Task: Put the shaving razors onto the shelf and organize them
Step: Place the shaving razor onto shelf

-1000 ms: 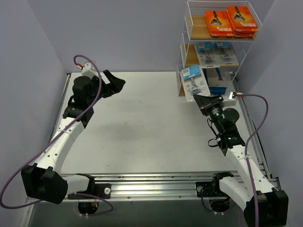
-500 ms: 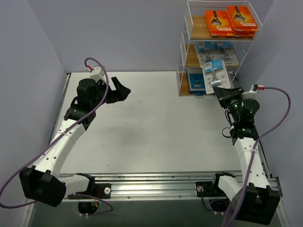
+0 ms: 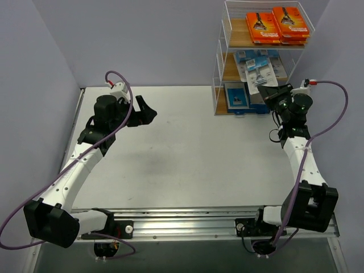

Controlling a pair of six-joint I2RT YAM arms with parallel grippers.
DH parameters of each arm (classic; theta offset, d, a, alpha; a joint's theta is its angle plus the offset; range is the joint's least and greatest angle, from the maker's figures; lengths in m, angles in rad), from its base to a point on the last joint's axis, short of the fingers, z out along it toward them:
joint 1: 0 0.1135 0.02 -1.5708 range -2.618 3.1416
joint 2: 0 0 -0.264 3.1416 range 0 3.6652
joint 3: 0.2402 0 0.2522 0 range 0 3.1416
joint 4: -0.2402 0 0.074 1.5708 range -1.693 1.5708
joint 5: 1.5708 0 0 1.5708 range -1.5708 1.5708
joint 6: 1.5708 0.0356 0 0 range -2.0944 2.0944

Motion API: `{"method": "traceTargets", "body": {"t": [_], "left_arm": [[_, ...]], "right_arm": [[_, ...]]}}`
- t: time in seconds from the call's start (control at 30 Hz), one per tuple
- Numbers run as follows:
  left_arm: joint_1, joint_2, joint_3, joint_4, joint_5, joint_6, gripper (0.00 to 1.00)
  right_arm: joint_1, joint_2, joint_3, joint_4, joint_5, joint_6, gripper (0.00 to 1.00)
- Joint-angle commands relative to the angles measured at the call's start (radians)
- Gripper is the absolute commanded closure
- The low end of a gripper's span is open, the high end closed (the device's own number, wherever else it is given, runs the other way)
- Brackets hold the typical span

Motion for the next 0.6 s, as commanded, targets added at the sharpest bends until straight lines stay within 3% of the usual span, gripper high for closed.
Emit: {"method": "traceTargets", "body": {"t": [0.0, 0.57], "left_arm": [[0.003, 0.005, 0.051, -0.007, 0.023, 0.018, 0.03], [0.048, 0.057, 0.057, 0.008, 0.118, -0.014, 0.03]], "right_arm": [[-0.01, 0.05, 0.092, 0.116, -0.023, -0.024, 1.0], [-0.03, 0.286, 0.302, 0.205, -0.035, -0.02, 1.0]]}}
